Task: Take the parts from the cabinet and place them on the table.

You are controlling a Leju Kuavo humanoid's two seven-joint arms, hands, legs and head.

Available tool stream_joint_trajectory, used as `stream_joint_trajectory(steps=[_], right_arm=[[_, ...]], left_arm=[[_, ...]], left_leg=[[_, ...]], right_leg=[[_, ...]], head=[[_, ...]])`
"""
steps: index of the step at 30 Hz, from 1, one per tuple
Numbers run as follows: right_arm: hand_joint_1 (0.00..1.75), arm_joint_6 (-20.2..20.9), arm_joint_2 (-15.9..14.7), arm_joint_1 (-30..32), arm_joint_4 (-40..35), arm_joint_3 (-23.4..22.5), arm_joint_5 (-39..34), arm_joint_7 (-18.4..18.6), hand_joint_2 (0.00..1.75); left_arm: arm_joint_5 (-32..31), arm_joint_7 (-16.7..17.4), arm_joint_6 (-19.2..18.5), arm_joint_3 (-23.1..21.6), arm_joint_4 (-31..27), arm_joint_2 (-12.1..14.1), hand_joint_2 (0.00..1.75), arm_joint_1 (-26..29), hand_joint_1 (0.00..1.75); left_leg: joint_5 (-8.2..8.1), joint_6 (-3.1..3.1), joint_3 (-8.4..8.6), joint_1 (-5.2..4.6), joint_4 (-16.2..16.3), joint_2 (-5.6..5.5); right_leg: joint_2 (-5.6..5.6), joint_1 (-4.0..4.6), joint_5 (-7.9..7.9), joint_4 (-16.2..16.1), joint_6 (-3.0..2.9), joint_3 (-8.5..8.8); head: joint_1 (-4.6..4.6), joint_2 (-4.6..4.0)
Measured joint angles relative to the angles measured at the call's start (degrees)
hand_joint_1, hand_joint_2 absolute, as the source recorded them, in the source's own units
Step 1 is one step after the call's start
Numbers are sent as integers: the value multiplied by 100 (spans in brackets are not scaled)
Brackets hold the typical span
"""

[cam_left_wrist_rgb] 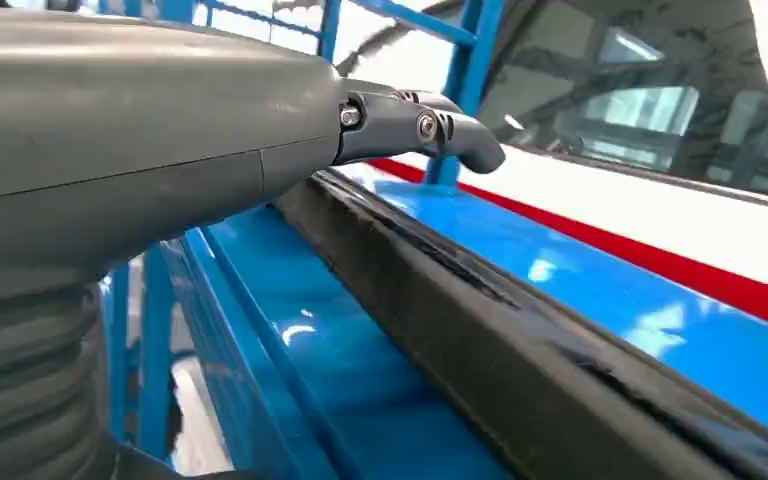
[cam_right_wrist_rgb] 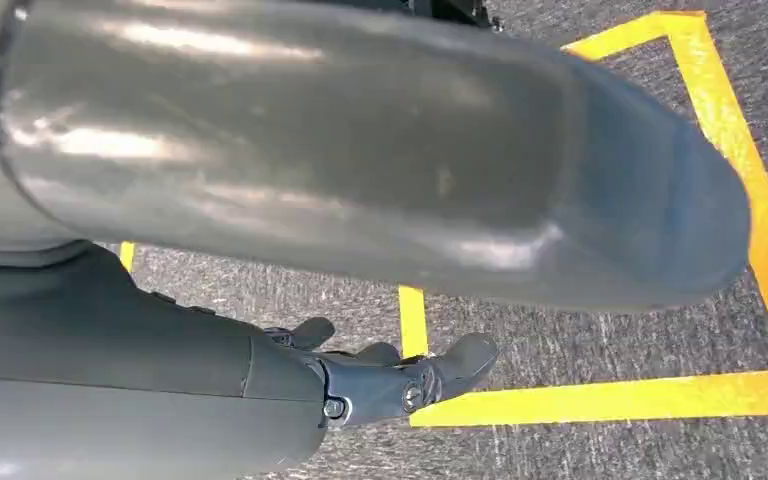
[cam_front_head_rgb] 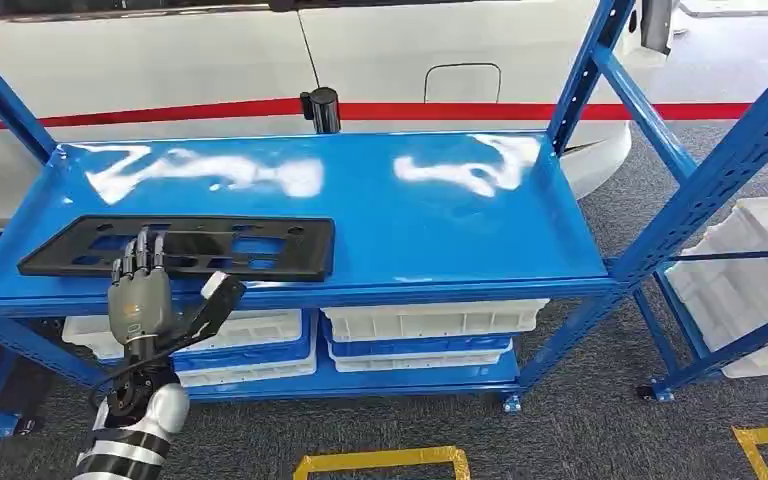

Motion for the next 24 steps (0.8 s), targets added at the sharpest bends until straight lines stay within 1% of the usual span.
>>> stream_joint_trajectory(steps=[3,6,10,12,17,24], right_arm=[[0,-2,0,4,0,0,-24,0,0],[0,-2,0,10,0,0,-68,-15,0],[0,-2,0,14,2,0,-94,-48,0],[0,-2,0,15,2,-2,-101,-59,0],[0,-2,0,15,2,-2,-101,-72,0],[0,-2,0,16,4,-7,-92,-72,0]], left_arm=[[400,-159,-238,-98,-280,-9,175,53,0],[802,-266,-522,-276,-696,-13,175,206,0],[1132,-352,-782,-525,-1314,-15,175,442,0],[1223,-369,-871,-607,-1518,-13,175,543,0],[1280,-330,-959,-723,-1834,2,175,686,0],[1075,-48,-957,-730,-1864,46,175,697,0]], left_leg=[[32,2,-46,-1,0,-16],[38,1,-60,-7,0,-10],[35,4,-63,-15,0,-8],[35,5,-65,-16,1,-9],[34,5,-66,-16,0,-9],[35,4,-64,-13,0,-9]], right_leg=[[-7,-1,27,1,3,8],[-3,-2,37,2,16,-2],[-3,-10,37,1,16,-7],[-4,-13,37,1,16,-10],[-3,-17,37,0,16,-10],[-3,-14,37,1,16,-9]], head=[[0,0],[-2,0],[-2,0],[0,0],[-2,0],[-2,0]])
